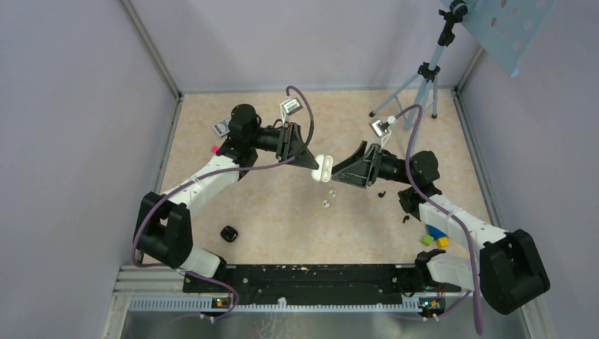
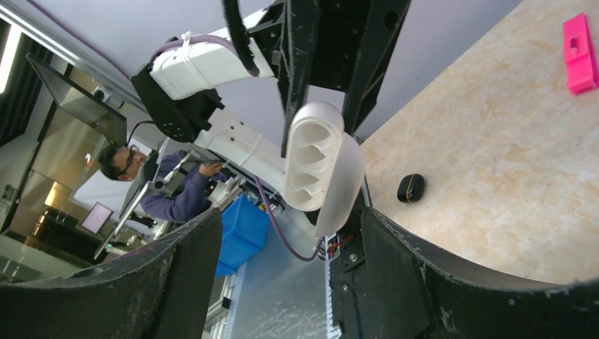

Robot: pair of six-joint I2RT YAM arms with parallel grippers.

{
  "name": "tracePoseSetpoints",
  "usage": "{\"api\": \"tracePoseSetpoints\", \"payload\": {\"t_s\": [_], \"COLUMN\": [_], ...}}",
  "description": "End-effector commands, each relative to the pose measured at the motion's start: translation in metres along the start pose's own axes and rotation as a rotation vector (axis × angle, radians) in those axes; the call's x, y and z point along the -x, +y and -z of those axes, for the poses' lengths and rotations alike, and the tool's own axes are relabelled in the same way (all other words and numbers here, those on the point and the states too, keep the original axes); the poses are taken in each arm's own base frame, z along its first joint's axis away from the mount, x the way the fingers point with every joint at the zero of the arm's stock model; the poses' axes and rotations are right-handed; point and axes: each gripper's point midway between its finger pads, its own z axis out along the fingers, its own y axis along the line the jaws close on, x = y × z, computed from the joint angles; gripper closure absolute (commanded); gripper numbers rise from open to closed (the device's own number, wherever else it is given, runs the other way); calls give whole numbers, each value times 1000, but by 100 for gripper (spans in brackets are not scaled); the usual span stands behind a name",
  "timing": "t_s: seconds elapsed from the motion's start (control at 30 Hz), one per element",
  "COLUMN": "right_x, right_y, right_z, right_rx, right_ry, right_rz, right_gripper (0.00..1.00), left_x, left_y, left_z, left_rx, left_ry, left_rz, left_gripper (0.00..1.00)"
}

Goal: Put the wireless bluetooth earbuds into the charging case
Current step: Pass from the left arm to the right

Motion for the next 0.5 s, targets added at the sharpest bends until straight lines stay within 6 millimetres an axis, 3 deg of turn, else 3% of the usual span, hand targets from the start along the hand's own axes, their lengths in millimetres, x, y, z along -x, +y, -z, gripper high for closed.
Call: {"api": "tracePoseSetpoints", "payload": {"t_s": [0.0,0.17,0.3,0.47], "right_x": [10,11,11,11], "right_y": [14,8,16,17], "right_z": [-8,-11,-14,-15], "right_rx": [77,94,148,177], "right_ry": [-16,-24,-19,-25], "right_rz": [74,53,49,37], "right_gripper": [30,31,34,45], "left_x": [5,4,0,1], "left_y": [-18,-20,-16,-15], "left_z": [0,1,1,1], "left_rx": [-32,-32,-28,-27], "left_ry": [-2,-10,-14,-20], "left_rz": [-75,-84,-68,-62], "left_gripper": [100,100,100,100]}}
